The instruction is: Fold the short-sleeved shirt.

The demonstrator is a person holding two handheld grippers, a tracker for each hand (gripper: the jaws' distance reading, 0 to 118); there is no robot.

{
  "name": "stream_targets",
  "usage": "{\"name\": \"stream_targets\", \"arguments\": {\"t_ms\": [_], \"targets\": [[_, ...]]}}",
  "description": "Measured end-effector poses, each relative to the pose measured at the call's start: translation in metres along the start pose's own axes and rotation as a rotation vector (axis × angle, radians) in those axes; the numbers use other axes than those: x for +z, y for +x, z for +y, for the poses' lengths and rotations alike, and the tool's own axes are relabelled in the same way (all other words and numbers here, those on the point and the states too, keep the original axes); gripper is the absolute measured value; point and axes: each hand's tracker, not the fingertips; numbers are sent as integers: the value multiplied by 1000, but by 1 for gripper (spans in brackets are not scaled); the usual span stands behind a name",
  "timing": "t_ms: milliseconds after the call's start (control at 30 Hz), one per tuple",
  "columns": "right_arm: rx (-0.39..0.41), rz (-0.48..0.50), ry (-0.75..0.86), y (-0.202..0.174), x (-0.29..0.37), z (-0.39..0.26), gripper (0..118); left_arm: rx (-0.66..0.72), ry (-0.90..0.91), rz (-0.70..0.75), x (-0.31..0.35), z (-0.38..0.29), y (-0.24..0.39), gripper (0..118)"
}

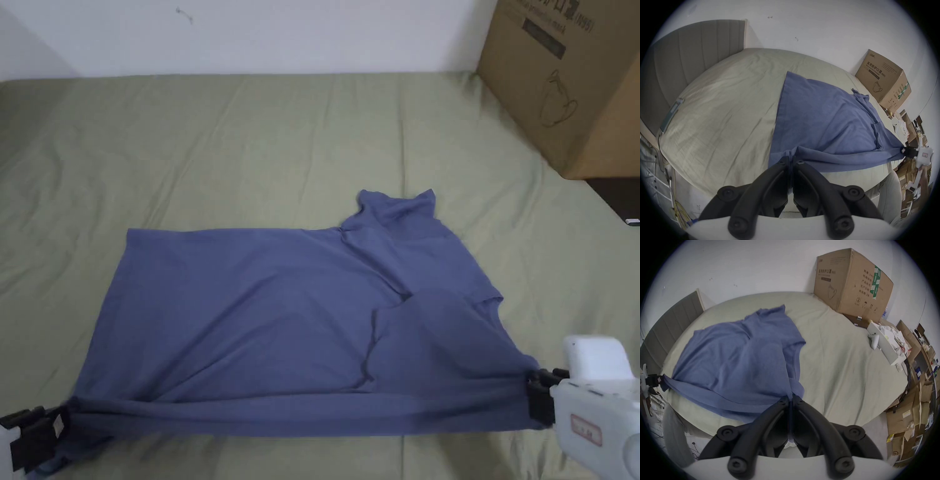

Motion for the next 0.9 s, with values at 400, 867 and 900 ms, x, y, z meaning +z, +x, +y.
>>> {"name": "stream_targets", "arguments": {"t_ms": [400, 867, 900], "targets": [[-146, 42, -133, 2, -101, 116, 4, -168, -2, 68, -96, 108, 14, 3], [-162, 47, -10, 22, -38, 80, 87, -34, 20, 36, -43, 69, -9, 35], [-159, 47, -12, 22, -31, 71, 42, -28, 25, 34, -37, 62, -9, 3]]}}
